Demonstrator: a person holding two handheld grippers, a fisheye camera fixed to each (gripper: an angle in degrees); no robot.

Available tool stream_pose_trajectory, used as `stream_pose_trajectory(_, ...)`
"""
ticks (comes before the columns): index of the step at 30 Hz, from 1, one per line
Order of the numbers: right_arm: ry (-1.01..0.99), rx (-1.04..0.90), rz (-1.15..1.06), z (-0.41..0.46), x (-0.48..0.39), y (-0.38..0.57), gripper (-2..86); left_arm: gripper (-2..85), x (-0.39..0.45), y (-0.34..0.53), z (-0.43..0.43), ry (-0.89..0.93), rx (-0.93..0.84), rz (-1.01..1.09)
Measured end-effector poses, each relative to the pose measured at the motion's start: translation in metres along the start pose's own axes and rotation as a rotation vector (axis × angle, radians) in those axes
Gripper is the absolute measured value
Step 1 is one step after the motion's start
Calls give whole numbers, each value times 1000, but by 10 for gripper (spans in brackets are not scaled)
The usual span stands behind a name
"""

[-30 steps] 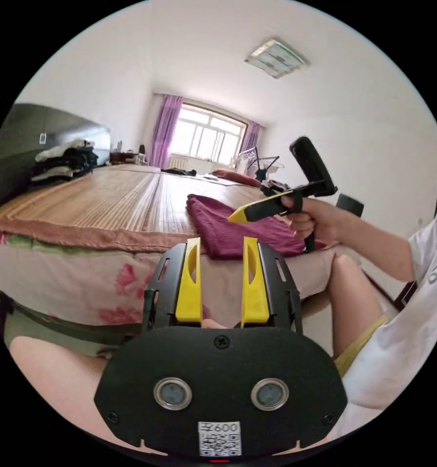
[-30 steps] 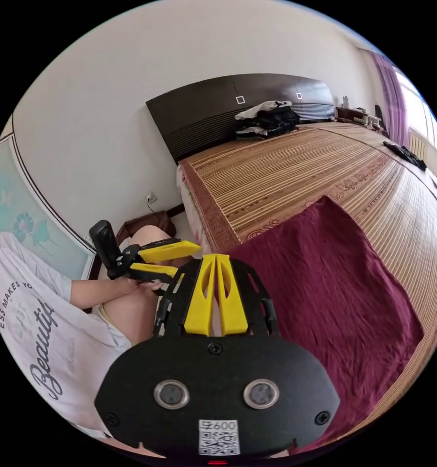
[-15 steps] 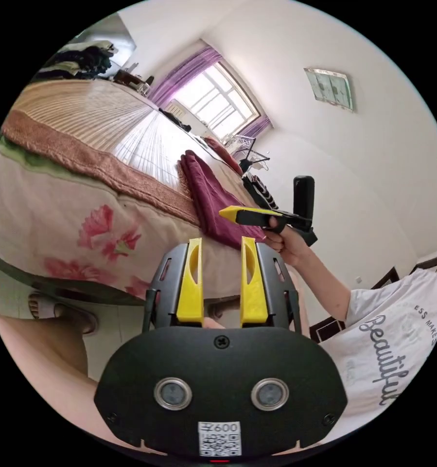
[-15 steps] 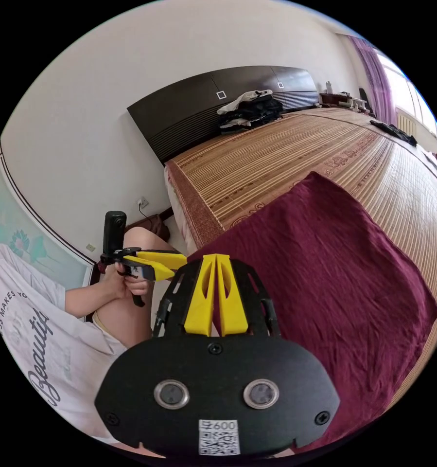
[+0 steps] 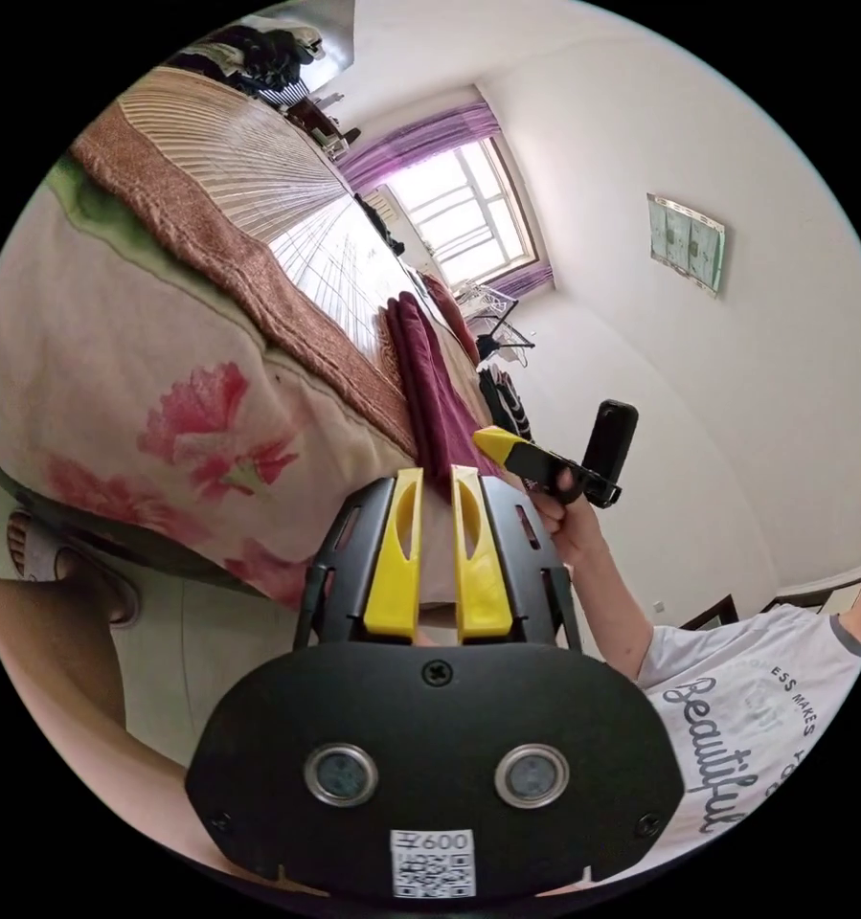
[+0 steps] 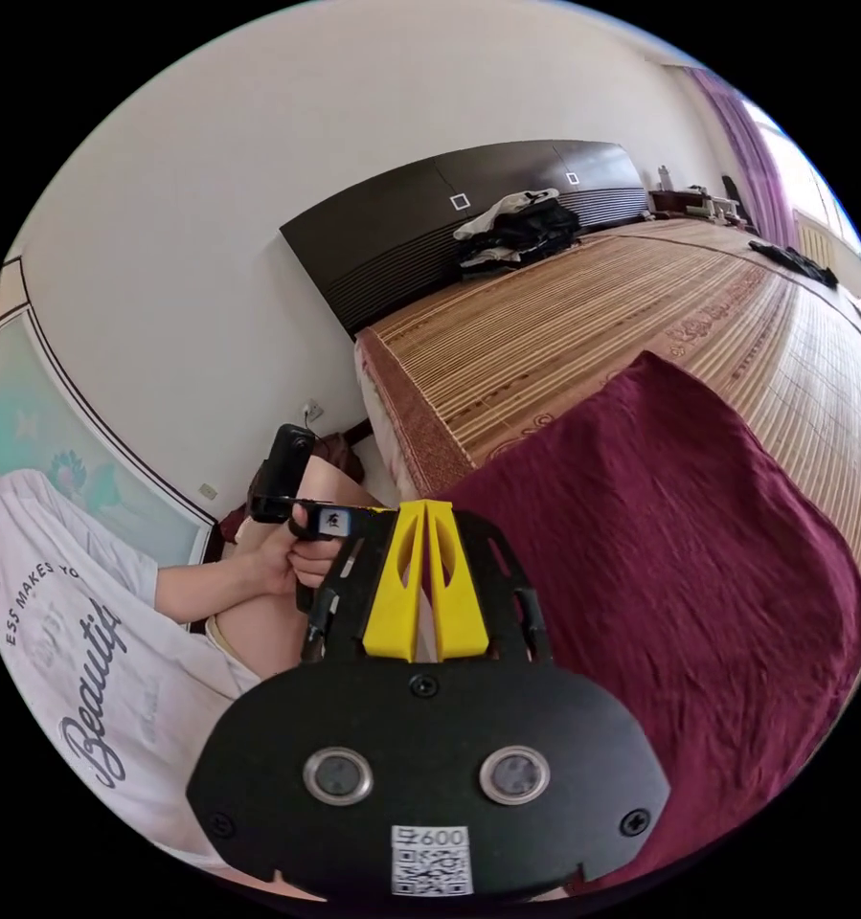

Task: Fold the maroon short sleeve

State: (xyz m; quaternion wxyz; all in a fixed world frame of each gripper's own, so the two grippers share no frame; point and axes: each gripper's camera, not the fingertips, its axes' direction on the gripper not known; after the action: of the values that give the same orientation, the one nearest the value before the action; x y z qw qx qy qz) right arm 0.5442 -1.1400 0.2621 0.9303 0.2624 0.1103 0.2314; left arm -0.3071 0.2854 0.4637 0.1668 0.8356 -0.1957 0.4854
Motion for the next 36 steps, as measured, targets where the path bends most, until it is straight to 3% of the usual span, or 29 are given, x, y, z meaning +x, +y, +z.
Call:
stream_pose_trajectory(7,-22,-150,68,30,22,-61,-8,29,13,1,2,-42,14,37)
stream_pose_trajectory(28,259,-80,114,17,63,-207,-8,28,60,31,3,-66,-14,87)
stream_pose_trajectory(36,200,-47,224,26,96,-239,-8,31,95,52,4,-97,-23,126)
